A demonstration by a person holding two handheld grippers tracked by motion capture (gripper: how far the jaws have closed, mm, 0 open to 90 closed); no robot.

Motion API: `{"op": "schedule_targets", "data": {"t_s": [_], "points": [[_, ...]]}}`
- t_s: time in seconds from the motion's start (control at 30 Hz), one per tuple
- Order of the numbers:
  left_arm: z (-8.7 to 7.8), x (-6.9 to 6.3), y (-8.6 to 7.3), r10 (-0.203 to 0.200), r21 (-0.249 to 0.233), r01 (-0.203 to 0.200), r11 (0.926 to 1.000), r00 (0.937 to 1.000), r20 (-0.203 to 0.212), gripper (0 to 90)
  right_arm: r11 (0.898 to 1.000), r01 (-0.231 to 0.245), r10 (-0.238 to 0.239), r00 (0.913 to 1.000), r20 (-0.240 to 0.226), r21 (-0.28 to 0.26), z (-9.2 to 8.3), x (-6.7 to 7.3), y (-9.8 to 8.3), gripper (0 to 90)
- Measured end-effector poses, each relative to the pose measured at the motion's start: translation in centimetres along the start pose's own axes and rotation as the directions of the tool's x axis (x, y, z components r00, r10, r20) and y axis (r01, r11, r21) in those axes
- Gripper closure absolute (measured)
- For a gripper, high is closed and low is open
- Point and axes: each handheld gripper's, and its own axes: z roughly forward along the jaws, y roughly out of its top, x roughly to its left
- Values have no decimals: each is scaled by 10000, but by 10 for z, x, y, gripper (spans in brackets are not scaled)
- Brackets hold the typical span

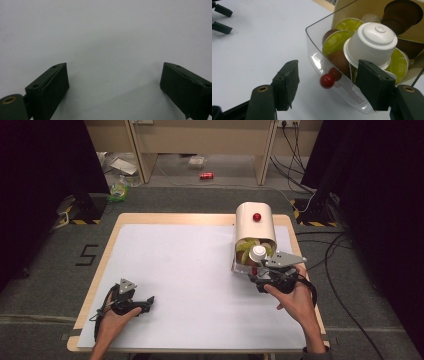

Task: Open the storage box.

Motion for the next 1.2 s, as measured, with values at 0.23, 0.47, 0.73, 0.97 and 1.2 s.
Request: {"op": "schedule_targets", "data": {"t_s": [0.23, 0.47, 0.73, 0.97, 1.2], "points": [[0, 0, 0, -11, -8, 11, 10000, 10000, 0, 75, 10000, 36, -35, 9999, -123, 30, -4, 3, -5, 352], [0, 0, 0, 0, 0, 0, 10000, 10000, 0, 75, 9999, 58, -57, 9999, -113, 94, -6, 7, -7, 352], [0, 0, 0, -1, -2, 1, 10000, 10000, -2, 75, 9999, 103, -102, 9999, -73, 68, -10, 10, -10, 352], [0, 0, 0, 3, -2, -3, 10000, 10000, -5, 75, 9999, 92, -90, 9998, -166, 99, -13, 11, -13, 354], [0, 0, 0, 3, -3, -3, 10000, 10000, -6, 75, 9994, 206, -197, 9993, -318, 294, -16, 15, -16, 358]]}}
